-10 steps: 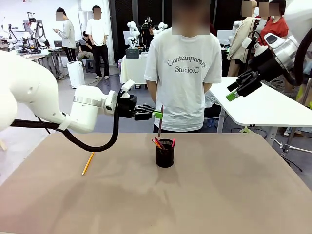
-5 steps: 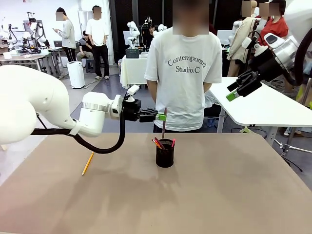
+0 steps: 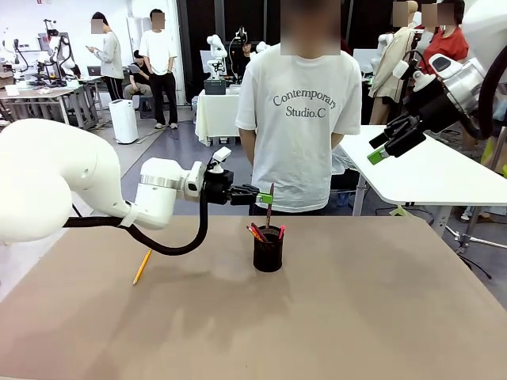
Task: Place the pens into the pen holder.
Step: Pick up a writing instrument from the table and place it into the Pen holder.
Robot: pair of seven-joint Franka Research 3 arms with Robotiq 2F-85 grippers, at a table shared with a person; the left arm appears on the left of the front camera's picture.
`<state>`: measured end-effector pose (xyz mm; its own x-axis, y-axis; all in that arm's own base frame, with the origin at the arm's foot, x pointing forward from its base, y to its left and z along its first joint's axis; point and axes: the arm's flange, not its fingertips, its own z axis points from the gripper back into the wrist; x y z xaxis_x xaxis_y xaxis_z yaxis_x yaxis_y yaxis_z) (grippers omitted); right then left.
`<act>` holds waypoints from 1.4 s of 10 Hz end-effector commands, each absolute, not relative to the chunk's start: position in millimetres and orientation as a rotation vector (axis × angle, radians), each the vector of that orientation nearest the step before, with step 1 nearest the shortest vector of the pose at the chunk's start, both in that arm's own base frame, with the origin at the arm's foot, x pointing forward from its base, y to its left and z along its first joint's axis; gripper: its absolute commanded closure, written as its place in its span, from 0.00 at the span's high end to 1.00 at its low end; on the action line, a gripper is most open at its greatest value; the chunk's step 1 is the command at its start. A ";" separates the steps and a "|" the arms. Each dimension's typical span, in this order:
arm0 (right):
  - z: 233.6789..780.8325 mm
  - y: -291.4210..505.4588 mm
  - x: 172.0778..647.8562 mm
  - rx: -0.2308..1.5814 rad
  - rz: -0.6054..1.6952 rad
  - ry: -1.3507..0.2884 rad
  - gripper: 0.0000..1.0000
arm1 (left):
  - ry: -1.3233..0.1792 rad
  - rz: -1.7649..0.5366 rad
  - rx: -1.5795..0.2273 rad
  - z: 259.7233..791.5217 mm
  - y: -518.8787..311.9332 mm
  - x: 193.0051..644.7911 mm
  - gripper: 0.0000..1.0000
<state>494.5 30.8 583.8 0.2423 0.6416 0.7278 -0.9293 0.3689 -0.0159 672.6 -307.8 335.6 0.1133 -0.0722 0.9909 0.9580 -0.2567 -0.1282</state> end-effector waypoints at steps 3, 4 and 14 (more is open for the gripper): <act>584.0 33.1 494.0 0.461 1.120 -0.727 1.00 | -0.940 -1.331 -1.411 335.6 -307.8 672.6 0.00; 584.0 33.1 494.0 0.461 1.120 -0.727 1.00 | -0.940 -1.331 -1.411 335.6 -307.8 672.6 0.00; 584.0 33.1 494.0 0.461 1.120 -0.727 1.00 | -0.940 -1.375 -1.404 339.1 -312.7 666.6 1.00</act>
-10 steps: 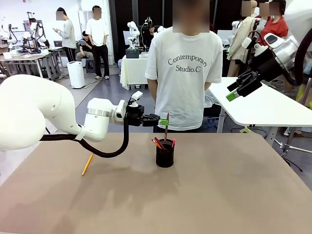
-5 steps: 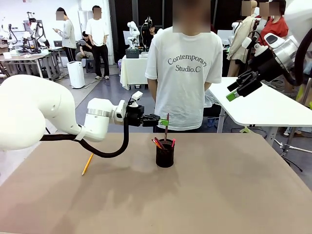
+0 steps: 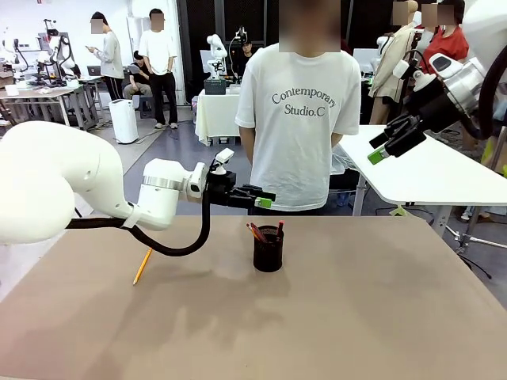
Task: Place the pens into the pen holder.
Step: Pick up a writing instrument from the table and place it into the Pen holder.
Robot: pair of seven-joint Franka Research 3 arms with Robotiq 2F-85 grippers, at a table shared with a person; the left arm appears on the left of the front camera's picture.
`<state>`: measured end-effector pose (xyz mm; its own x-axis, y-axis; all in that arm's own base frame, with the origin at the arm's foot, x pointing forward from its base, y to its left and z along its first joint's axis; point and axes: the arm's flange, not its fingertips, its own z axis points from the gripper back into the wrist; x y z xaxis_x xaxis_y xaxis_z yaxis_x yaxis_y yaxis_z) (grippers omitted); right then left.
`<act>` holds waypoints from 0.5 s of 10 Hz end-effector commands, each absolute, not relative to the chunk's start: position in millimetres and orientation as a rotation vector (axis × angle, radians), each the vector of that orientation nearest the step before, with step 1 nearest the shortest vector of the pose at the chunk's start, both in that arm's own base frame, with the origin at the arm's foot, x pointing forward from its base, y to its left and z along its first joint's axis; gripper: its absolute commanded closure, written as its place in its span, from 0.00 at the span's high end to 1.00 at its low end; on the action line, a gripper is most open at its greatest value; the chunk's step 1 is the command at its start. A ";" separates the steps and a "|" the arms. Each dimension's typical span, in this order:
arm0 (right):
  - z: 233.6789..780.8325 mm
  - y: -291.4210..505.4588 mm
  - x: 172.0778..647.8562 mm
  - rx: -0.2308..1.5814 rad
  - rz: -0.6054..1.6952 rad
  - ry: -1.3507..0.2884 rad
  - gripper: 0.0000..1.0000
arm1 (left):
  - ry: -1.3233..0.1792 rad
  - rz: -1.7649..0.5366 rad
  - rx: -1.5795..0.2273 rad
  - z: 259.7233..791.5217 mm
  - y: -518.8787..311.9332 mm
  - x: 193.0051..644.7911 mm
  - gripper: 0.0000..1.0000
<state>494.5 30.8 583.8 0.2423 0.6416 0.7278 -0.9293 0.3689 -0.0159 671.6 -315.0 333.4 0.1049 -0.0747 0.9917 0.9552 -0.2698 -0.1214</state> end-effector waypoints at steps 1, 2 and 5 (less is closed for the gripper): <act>584.0 33.1 494.0 0.461 1.120 -0.727 1.00 | -0.934 -1.392 -1.394 341.2 -313.0 666.8 1.00; 584.0 33.1 494.0 0.461 1.120 -0.727 1.00 | -0.926 -1.403 -1.391 342.5 -314.2 663.2 1.00; 584.0 33.1 494.0 0.461 1.120 -0.727 1.00 | -0.900 -1.427 -1.368 342.7 -315.1 659.8 1.00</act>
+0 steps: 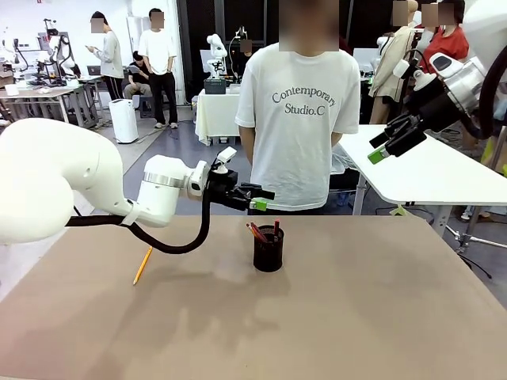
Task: Place the pens into the pen holder.
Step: Pick up a writing instrument from the table and place it into the Pen holder.
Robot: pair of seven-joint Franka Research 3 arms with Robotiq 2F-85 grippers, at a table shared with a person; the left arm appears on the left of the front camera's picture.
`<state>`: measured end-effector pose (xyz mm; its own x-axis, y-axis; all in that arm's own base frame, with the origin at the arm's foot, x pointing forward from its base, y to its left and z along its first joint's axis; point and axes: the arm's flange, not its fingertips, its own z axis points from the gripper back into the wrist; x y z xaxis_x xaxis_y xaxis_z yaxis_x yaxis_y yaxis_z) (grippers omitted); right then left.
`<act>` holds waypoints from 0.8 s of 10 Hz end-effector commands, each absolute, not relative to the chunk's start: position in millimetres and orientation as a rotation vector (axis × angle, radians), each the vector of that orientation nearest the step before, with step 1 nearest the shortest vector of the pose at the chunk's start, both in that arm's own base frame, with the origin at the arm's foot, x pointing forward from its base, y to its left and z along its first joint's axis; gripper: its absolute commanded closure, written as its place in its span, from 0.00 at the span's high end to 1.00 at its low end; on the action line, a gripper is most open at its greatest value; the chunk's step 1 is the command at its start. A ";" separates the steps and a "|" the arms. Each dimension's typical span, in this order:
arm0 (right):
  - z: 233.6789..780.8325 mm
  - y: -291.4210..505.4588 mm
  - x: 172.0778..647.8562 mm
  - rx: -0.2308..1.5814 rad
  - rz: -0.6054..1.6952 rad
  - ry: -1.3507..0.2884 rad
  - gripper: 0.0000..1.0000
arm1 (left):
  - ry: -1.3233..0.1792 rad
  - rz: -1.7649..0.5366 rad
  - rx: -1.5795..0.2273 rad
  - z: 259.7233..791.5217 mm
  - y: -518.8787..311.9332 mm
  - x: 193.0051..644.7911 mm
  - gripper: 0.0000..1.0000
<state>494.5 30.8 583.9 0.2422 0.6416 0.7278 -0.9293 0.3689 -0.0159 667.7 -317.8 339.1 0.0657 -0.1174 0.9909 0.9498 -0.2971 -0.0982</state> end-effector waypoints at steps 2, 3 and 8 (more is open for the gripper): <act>584.0 33.1 494.0 0.461 1.120 -0.727 1.00 | -0.907 -1.413 -1.385 339.1 -317.8 667.7 1.00; 584.0 33.1 494.0 0.461 1.120 -0.727 1.00 | -0.907 -1.413 -1.385 339.1 -317.8 667.7 1.00; 584.0 33.1 494.0 0.461 1.120 -0.727 1.00 | -0.860 -1.376 -1.315 359.3 -300.4 640.5 1.00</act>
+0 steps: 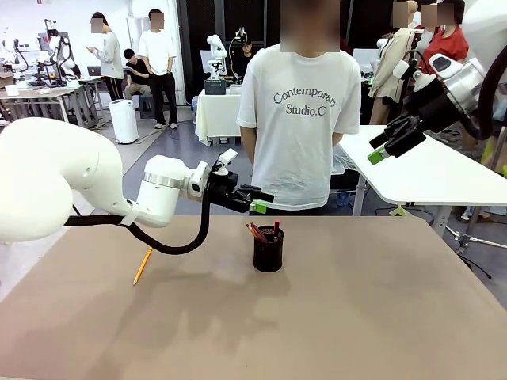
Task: Place the pens into the pen holder.
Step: Pick up a writing instrument from the table and place it into the Pen holder.
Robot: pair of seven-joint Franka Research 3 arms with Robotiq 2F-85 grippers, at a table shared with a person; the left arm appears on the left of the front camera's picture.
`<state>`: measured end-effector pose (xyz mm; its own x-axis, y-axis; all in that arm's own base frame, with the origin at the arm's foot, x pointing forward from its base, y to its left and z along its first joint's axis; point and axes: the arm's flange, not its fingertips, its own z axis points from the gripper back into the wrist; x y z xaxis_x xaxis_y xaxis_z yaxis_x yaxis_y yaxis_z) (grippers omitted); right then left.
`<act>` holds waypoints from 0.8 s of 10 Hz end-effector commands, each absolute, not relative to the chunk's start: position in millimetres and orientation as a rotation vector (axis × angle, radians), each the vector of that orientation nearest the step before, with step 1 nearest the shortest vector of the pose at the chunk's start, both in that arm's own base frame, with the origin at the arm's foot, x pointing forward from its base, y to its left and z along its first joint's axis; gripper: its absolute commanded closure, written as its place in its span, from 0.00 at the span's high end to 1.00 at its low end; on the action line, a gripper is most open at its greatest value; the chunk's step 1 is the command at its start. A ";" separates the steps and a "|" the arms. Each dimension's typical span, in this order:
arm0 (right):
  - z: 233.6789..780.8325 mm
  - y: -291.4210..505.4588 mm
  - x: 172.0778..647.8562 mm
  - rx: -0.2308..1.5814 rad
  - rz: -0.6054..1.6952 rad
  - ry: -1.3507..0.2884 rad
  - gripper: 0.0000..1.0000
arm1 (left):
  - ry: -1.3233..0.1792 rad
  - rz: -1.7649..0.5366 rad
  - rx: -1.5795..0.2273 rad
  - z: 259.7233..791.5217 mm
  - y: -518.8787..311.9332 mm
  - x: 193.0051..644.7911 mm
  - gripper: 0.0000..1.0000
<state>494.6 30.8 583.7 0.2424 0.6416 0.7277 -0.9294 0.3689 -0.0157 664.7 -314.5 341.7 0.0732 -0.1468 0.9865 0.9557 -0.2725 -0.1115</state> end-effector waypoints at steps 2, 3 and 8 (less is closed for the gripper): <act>584.0 33.1 494.0 0.461 1.120 -0.727 1.00 | -0.812 -1.330 -1.206 388.6 -278.5 615.0 1.00; 584.0 33.1 494.0 0.461 1.120 -0.727 1.00 | -0.799 -1.287 -1.127 399.8 -270.9 602.4 1.00; 584.0 33.1 494.0 0.461 1.120 -0.727 1.00 | -0.504 -1.024 -0.537 471.4 -226.8 547.9 1.00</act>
